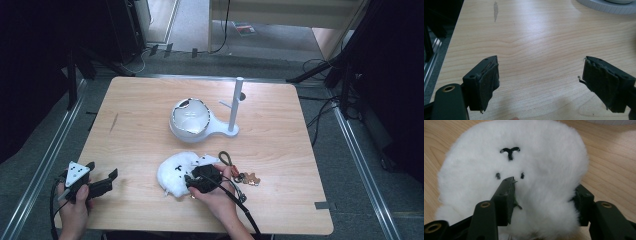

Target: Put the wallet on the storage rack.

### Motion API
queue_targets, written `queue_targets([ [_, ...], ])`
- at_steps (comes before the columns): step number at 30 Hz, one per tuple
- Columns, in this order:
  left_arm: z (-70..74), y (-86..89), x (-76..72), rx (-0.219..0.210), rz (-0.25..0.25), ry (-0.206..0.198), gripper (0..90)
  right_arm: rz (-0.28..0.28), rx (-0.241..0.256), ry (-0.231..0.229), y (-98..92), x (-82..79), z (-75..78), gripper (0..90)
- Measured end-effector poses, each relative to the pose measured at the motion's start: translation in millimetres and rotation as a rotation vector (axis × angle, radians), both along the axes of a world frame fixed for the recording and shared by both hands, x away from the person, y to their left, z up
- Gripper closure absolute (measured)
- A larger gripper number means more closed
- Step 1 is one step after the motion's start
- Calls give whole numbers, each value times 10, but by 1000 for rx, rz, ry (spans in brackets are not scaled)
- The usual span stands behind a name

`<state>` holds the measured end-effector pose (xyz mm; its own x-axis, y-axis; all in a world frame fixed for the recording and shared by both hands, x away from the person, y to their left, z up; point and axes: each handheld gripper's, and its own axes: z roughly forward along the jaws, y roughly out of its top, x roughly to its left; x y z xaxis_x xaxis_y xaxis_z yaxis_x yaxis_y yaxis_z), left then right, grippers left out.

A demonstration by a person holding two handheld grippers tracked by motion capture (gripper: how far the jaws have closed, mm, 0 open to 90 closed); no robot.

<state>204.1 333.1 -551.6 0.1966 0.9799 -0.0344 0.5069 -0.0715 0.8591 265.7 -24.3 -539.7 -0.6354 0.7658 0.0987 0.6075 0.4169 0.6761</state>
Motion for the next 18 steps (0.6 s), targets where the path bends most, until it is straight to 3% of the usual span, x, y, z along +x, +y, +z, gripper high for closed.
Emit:
queue_targets([
  [6, -1, 2, 1, -2, 0, 0, 146, -24, 11, 35, -32, 41, 24, 603],
  [13, -2, 7, 3, -10, -2, -1, 146, -21, -23, 28, 2, 43, 37, 591],
  [18, -2, 8, 3, -13, -1, -1, 146, -2, 8, 32, -44, 63, 23, 588],
])
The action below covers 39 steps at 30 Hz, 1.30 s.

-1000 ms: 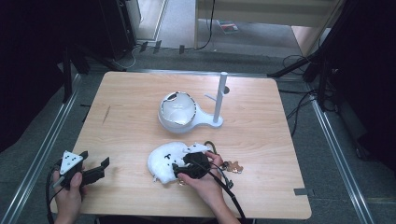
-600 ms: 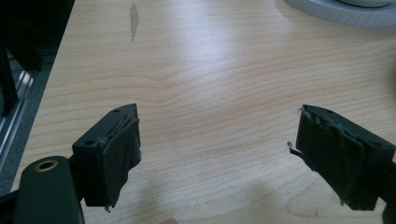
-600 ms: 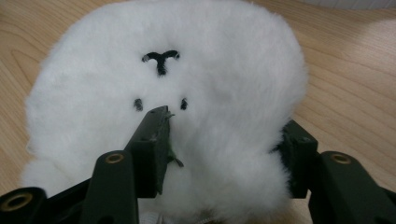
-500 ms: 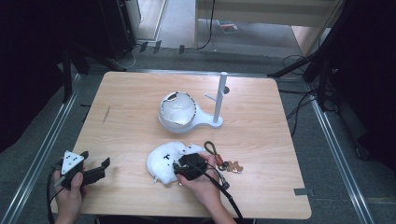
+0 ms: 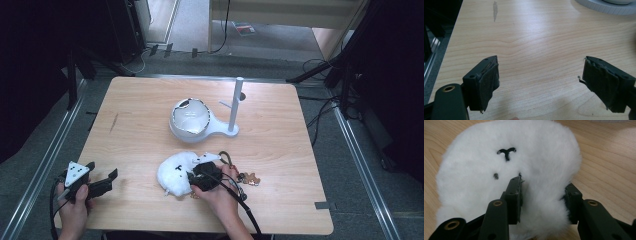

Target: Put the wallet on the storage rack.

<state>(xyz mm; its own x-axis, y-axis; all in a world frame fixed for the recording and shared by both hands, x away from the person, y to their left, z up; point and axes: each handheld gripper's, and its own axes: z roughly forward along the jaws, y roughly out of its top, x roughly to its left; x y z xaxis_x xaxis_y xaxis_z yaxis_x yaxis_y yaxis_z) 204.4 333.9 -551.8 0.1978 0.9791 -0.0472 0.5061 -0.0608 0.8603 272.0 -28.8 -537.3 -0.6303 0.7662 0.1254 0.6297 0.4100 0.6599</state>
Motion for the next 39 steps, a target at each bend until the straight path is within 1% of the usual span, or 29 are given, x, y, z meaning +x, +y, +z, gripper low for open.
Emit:
queue_targets([
  [4, 1, 0, 1, -1, -2, 5, 146, 7, 12, -18, -5, -3, -17, 607],
  [5, 1, -1, 2, -1, -2, 5, 146, 7, 21, -12, -12, 5, -18, 623],
  [6, 1, -2, 2, 1, -3, 6, 146, 0, 49, -2, -43, 30, -26, 670],
  [8, 0, -4, 3, 1, -2, 4, 146, -12, 80, 9, -76, 45, -38, 713],
  [9, 0, -4, 3, 1, -2, 4, 146, -12, 80, 9, -76, 45, -38, 713],
  [10, 0, -3, 3, 1, -2, 4, 146, -14, 89, -9, -96, 39, -52, 742],
  [12, 1, -3, 3, 1, -3, 6, 146, -7, 94, -38, -96, 13, -65, 763],
  [13, 1, -3, 3, 1, -3, 6, 146, -7, 94, -38, -96, 13, -65, 763],
  [14, 2, 0, 3, 4, -5, 6, 146, -3, 91, -66, -96, -9, -70, 781],
  [17, 1, 0, 3, 4, -4, 3, 146, -4, 94, -74, -100, -15, -62, 792],
  [20, 1, 2, 3, 1, -6, 4, 146, 0, 103, -96, -94, -30, -50, 799],
  [21, 1, 1, 3, -2, -5, 5, 146, -2, 107, -99, -94, -34, -41, 801],
  [22, 1, 0, 3, -2, -5, 6, 146, -1, 122, -102, -98, -41, -23, 802],
  [26, 1, -2, 4, -1, -6, 7, 146, -9, 137, -105, -107, -49, 11, 802],
  [27, 2, -2, 4, 0, -7, 7, 146, -14, 151, -106, -118, -53, 40, 803],
  [31, 2, -1, 3, 0, -8, 7, 146, -18, 166, -110, -123, -70, 90, 804],
  [32, 2, -2, 3, 0, -7, 7, 146, -17, 176, -109, -125, -76, 111, 805],
  [33, 1, -2, 3, 0, -7, 6, 146, -17, 182, -114, -128, -90, 164, 805],
  [35, 0, -3, 3, 0, -6, 5, 146, -19, 184, -120, -129, -94, 180, 806],
  [38, 1, -2, 3, -1, -7, 7, 146, -29, 192, -132, -156, -103, 271, 806],
  [39, 1, -2, 3, -1, -7, 7, 146, -29, 192, -132, -156, -103, 271, 806],
])
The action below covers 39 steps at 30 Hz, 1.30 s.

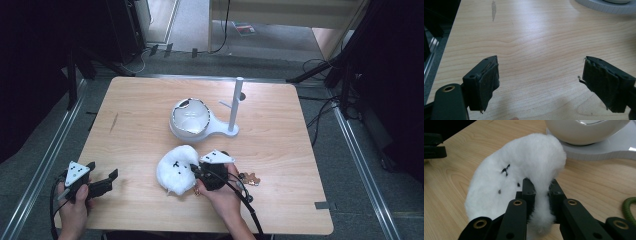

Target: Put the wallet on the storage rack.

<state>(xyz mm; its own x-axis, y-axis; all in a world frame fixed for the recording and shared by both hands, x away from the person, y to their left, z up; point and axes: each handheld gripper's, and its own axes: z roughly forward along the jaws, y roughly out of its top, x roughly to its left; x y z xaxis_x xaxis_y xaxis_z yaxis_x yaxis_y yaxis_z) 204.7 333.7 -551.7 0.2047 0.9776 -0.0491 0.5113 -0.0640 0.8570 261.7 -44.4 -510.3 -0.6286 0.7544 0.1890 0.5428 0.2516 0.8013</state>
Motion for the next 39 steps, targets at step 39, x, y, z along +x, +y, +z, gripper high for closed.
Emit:
queue_targets([
  [39, -1, 1, 2, -2, -1, -1, 146, -158, 58, -132, -440, 180, 747, 804],
])
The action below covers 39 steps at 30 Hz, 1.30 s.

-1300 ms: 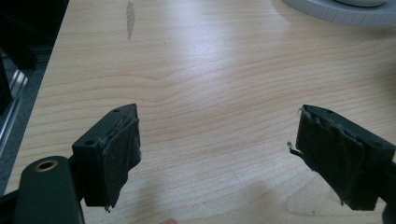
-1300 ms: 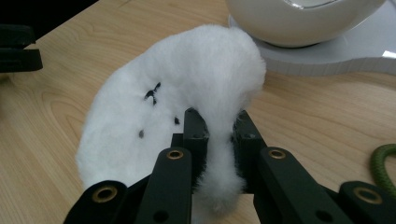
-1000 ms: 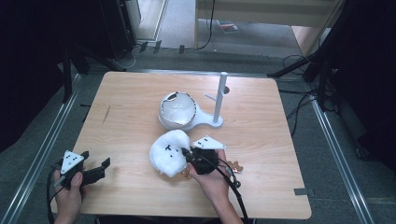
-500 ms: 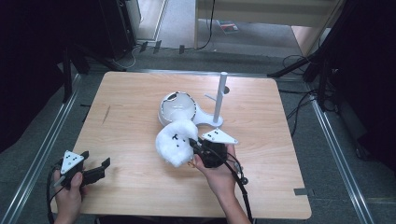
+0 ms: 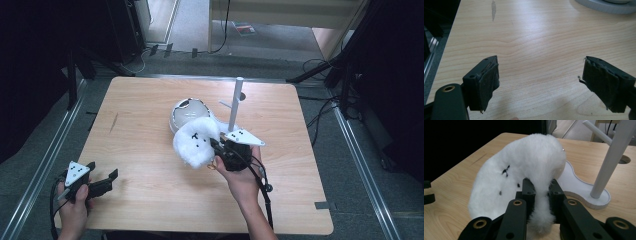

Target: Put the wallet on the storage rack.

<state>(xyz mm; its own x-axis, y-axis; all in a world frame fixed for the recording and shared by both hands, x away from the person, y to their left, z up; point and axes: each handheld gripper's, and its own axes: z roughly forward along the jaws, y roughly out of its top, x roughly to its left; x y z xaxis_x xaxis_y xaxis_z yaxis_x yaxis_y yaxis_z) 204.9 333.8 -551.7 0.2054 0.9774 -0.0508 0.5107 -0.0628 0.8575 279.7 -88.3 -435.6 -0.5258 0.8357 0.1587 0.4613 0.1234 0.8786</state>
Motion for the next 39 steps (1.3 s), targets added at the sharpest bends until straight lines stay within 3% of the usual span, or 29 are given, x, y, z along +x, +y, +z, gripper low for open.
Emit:
queue_targets([
  [18, 0, 10, 0, -4, -5, -1, 146, -65, -34, -29, -28, 199, 190, 802],
  [39, 0, 14, -1, -8, -8, -1, 146, -123, -89, -52, 84, 503, 249, 801],
])
